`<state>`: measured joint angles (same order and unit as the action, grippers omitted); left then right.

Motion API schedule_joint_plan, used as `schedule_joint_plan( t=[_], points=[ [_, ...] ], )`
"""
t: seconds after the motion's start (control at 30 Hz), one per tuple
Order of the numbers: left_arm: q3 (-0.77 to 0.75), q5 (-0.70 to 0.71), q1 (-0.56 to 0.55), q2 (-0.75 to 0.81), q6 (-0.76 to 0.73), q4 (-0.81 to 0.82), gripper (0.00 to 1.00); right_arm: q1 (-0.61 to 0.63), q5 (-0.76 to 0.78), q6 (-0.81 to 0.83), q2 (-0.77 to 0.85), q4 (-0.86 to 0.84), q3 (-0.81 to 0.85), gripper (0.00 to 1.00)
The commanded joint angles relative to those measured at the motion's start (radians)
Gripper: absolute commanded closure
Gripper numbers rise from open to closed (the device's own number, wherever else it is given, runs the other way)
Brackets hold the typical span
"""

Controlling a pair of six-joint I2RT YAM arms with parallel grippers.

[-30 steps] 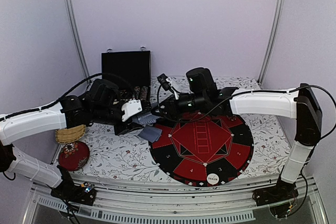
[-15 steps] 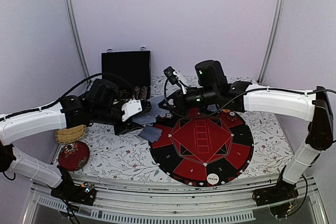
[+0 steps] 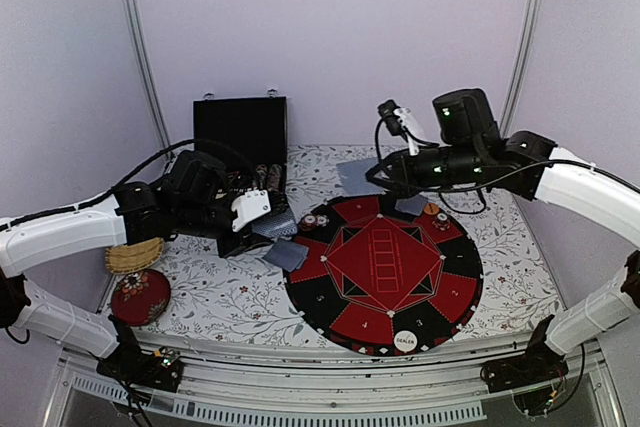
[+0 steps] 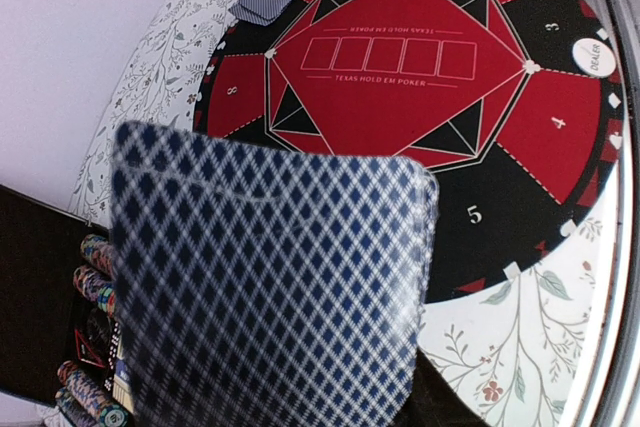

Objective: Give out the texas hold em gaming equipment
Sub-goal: Flop the poker card in the community card area.

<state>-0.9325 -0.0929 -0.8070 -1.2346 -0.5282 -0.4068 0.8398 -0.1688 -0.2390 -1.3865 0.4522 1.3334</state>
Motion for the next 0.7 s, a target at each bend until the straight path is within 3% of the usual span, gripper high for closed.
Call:
schedule_joint_plan(
  t=[0.0, 0.3, 0.5, 0.67],
  points=[
    [0.0, -0.004, -0.013, 0.013, -0.003, 0.023, 0.53, -0.036, 0.23, -0.149, 0.036, 0.335, -0.037, 0.98],
    [0.0, -0.019, -0.013, 0.013, -0.003, 0.023, 0.53, -0.036, 0.52, -0.391, -0.087, 0.761, -0.072, 0.98],
    [-0.001, -0.017, -0.015, 0.015, -0.002, 0.023, 0.53, -0.016, 0.645, -0.478, -0.249, 0.883, -0.063, 0.98],
    [0.003, -0.014, -0.016, 0.017, -0.004, 0.023, 0.53, 0.07, 0.636, -0.49, -0.474, 0.891, -0.007, 0.98]
  ],
)
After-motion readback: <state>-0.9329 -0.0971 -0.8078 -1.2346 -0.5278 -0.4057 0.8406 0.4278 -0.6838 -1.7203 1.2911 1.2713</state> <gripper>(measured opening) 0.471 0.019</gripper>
